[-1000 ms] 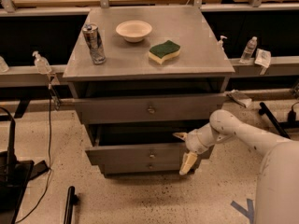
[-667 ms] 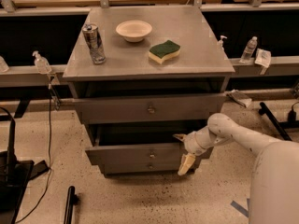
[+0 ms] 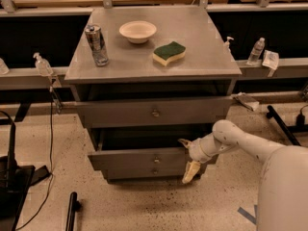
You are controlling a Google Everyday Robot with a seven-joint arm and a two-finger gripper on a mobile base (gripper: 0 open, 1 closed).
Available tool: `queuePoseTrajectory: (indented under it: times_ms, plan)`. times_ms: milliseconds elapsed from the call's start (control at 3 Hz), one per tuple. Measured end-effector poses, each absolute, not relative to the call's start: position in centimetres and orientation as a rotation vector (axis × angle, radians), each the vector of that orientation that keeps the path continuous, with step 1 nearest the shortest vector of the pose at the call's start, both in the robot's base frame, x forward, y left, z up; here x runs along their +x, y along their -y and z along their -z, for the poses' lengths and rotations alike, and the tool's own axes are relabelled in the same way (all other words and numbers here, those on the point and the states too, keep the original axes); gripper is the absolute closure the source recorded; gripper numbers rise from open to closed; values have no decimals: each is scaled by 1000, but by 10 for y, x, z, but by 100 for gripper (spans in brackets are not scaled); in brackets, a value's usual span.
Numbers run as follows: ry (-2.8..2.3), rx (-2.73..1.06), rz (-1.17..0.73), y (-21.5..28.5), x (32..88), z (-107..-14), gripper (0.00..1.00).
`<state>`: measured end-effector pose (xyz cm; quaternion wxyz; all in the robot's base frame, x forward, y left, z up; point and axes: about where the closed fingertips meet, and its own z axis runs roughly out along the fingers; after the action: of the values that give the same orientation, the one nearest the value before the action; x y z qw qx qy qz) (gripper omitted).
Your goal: Open middle drawer
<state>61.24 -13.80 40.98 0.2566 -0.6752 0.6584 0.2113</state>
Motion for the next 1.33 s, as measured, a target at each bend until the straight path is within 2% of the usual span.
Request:
queuePoseTrajectory:
  times_ms: [1000, 1333]
  plan:
    - [-1909, -1870, -639, 165, 523, -429, 0]
    - [-1894, -1879, -645, 163, 514, -439, 0]
